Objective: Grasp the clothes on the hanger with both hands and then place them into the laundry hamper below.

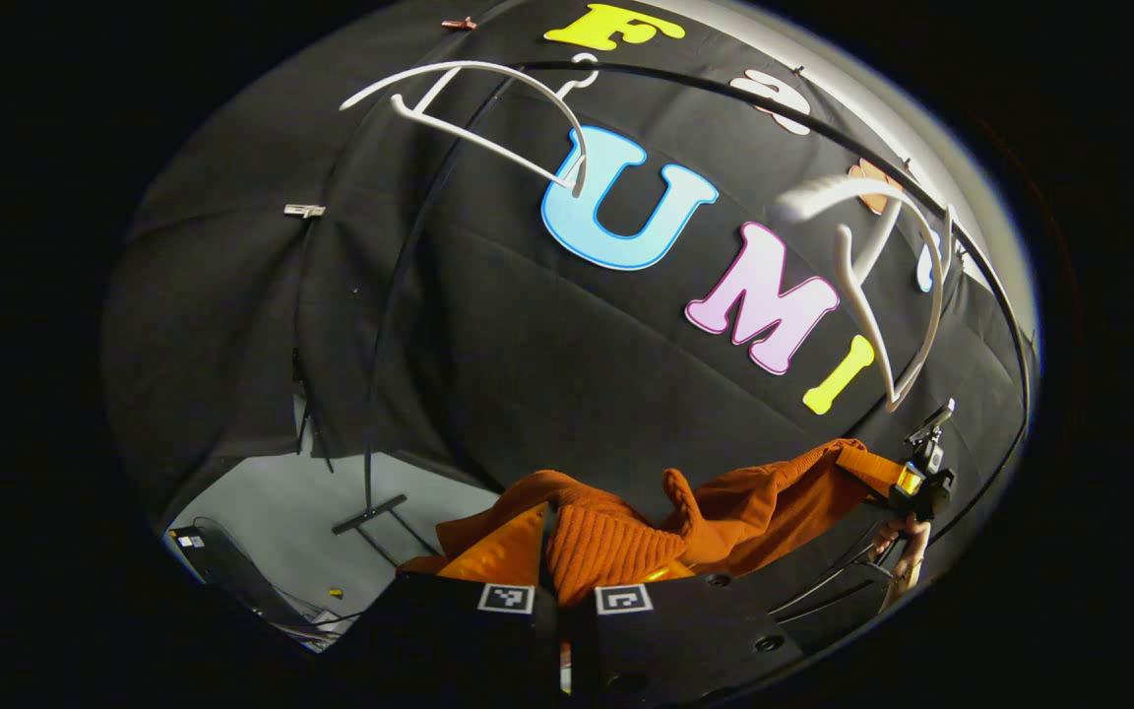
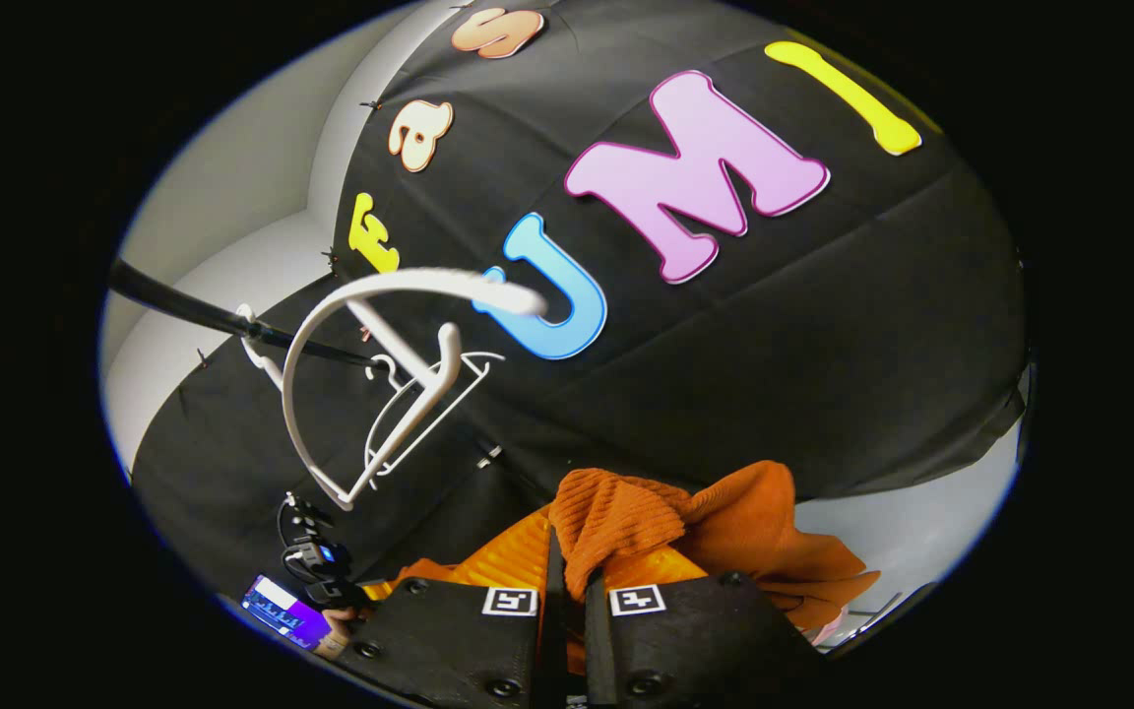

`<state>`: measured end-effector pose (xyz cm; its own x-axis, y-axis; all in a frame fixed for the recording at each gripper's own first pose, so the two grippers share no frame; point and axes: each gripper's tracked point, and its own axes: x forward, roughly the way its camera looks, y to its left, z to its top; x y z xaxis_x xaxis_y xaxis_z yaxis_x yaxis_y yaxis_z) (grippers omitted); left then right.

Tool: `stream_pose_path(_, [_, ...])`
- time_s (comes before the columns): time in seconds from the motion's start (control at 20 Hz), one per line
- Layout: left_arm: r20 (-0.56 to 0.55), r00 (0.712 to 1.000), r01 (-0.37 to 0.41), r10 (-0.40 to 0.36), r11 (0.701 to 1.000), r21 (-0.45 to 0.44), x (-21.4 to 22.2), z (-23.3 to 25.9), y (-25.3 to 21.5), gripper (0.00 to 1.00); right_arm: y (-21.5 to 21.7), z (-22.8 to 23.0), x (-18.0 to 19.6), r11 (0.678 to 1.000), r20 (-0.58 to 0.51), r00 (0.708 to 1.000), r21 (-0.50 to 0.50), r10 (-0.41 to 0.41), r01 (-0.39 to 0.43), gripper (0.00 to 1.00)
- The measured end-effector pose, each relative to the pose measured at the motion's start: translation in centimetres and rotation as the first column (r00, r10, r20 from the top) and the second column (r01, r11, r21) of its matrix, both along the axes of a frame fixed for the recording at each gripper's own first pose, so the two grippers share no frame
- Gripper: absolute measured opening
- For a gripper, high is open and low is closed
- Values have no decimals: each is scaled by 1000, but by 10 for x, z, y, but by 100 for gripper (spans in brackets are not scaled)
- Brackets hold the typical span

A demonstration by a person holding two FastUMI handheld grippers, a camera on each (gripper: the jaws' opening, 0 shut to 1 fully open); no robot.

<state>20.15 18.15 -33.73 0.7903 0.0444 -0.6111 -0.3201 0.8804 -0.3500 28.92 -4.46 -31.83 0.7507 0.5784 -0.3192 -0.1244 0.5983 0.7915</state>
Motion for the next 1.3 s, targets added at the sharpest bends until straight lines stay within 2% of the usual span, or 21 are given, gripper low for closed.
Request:
stream_pose_path(0.2, [13, 999, 38, -38, 999, -11, 9, 3, -28, 8, 35, 5, -26, 994, -38, 997, 88, 68, -65, 12])
stream_pose_path(0.35, [69, 994, 93, -90, 995, -42, 24, 27, -61, 8, 54, 5, -42, 987, -58, 991, 108, 122, -115, 12])
stream_pose_path(0.55, [104, 980, 171, -168, 985, -22, 39, 42, -103, 8, 73, 0, -58, 978, -87, 980, 117, 181, -170, 12])
stream_pose_path(0.85, [88, 961, 269, -263, 961, -64, 44, 36, -150, 8, 91, -10, -70, 970, -154, 964, 145, 215, -193, 12])
stream_pose_path(0.95, [46, 965, 260, -257, 963, -65, 41, 22, -150, 8, 90, -25, -74, 975, -199, 956, 100, 214, -198, 12])
stream_pose_path(1.1, [-59, 979, 191, -195, 979, -63, 37, -12, -137, 8, 86, -57, -89, 975, -275, 938, -12, 212, -224, 12])
stream_pose_path(1.3, [-158, 974, 152, -166, 984, -95, 39, -38, -142, 8, 88, -81, -109, 962, -370, 903, -71, 219, -262, 12])
